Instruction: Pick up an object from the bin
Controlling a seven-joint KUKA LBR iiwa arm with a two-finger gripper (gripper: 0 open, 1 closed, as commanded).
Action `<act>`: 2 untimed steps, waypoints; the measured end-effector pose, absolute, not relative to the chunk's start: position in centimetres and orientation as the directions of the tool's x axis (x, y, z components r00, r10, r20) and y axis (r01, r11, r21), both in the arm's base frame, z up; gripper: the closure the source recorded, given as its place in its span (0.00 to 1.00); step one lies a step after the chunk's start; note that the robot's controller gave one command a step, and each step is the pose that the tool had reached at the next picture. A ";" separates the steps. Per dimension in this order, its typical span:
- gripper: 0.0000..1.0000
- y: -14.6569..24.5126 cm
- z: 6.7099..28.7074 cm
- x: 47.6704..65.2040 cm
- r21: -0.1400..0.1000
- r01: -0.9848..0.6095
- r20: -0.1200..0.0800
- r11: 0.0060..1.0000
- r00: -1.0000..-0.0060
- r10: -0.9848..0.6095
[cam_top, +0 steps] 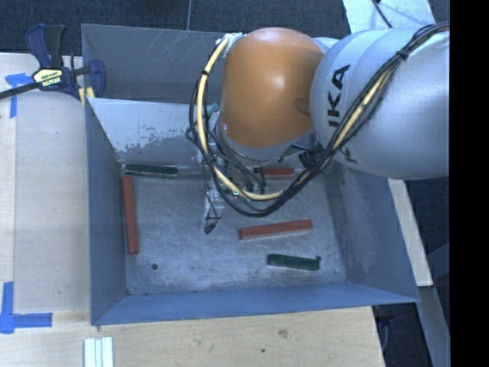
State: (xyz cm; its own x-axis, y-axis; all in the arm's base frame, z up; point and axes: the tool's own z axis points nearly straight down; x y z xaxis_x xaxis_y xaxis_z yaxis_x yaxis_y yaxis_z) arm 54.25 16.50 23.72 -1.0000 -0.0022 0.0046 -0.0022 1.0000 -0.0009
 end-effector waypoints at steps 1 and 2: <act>0.00 8.7 23.9 55.9 -0.003 0.094 -0.001 0.996 -0.996 0.094; 0.00 1.8 17.1 55.5 -0.004 0.121 0.004 0.993 -0.993 0.121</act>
Offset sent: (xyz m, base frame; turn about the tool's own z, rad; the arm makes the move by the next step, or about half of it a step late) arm 0.0149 -0.0721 0.0016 0.0884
